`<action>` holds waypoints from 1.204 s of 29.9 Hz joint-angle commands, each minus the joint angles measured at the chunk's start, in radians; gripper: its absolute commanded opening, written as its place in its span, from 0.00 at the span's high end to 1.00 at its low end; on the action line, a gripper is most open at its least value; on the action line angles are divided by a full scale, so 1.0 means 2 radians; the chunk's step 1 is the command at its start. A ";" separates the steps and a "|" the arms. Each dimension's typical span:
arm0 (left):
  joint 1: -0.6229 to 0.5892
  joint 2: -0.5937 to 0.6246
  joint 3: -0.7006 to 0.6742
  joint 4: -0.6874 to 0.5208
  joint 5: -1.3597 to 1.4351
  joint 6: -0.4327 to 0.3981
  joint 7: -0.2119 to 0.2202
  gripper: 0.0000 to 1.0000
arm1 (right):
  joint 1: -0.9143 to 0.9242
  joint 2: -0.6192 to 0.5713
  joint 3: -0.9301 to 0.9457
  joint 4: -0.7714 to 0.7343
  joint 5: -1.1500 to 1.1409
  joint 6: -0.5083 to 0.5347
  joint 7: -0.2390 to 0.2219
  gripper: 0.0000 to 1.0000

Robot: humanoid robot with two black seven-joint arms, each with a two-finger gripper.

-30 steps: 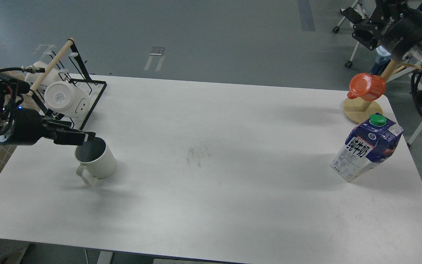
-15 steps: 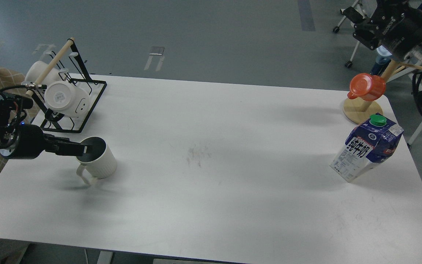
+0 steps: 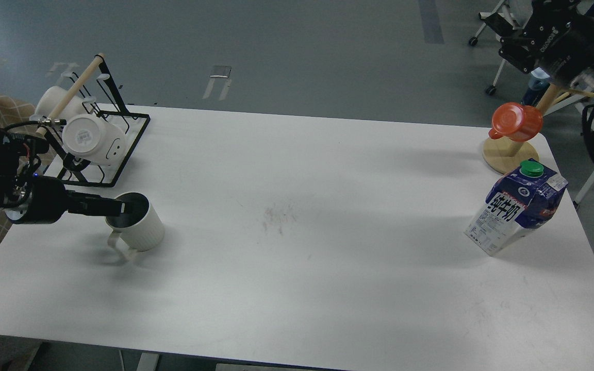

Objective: Place cup and milk with both arms
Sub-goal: 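Grasp the white mug by its rim with the left gripper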

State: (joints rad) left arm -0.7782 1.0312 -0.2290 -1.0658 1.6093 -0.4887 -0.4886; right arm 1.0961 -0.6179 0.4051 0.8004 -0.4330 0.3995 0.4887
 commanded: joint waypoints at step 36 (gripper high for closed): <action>0.002 -0.023 -0.001 0.027 0.010 0.000 0.000 1.00 | -0.013 -0.004 0.000 0.012 -0.001 -0.003 0.000 0.00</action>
State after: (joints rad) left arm -0.7622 0.9778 -0.2300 -1.0097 1.6298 -0.4887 -0.4886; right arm 1.0693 -0.6260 0.4050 0.8238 -0.4325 0.3941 0.4887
